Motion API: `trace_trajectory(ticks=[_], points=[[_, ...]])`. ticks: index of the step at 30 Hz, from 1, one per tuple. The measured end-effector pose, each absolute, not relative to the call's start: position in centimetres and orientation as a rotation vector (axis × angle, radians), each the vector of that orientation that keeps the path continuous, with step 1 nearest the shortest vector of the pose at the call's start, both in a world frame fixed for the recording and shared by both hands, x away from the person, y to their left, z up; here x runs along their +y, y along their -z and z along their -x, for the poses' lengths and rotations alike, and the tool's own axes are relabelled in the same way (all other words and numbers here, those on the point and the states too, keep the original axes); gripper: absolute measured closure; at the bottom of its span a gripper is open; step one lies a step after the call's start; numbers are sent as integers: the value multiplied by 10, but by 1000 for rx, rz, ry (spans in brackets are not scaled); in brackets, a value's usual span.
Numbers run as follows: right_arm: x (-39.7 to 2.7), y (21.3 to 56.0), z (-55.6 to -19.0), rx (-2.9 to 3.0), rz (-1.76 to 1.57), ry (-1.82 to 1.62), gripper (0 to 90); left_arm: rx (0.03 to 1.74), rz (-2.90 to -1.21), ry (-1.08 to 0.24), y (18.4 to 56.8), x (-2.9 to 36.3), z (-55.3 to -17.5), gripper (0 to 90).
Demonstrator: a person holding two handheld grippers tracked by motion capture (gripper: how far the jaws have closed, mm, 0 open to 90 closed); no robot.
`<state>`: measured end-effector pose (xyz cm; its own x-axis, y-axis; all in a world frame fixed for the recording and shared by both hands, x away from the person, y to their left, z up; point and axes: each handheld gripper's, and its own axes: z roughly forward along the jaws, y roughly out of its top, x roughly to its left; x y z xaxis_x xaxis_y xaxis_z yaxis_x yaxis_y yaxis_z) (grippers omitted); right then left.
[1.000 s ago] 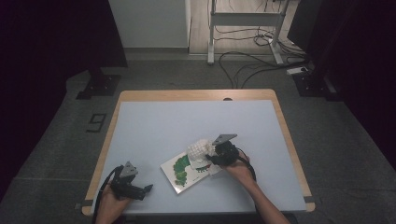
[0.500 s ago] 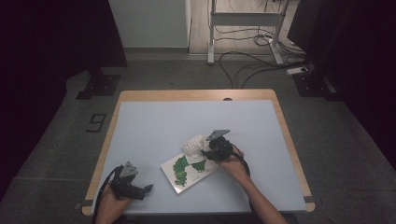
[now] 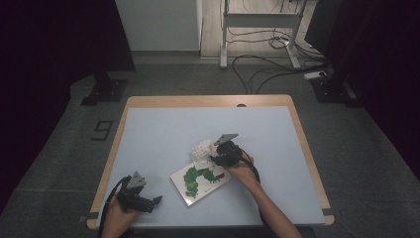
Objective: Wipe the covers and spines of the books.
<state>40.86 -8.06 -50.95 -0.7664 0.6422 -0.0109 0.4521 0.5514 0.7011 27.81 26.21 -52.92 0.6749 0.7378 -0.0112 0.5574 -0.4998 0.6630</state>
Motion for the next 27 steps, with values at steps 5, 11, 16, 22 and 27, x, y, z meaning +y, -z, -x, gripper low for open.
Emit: trace_trajectory(ticks=[5, 11, 16, 22, 27], points=[[-75, 509, -404, 2530, -870, -1017, 620, 992, -2240, -361, 529, 262, -278, 0], [-66, 507, -397, 2547, -816, -1008, 620, 992, -2240, -362, 529, 262, -278, 0], [-55, 508, -390, 2577, -774, -1045, 620, 992, -2240, -362, 529, 262, -278, 0], [-45, 508, -385, 2603, -745, -1074, 620, 992, -2240, -362, 529, 262, -278, 0], [-35, 508, -381, 2629, -714, -1100, 620, 992, -2240, -362, 529, 262, -278, 0]])
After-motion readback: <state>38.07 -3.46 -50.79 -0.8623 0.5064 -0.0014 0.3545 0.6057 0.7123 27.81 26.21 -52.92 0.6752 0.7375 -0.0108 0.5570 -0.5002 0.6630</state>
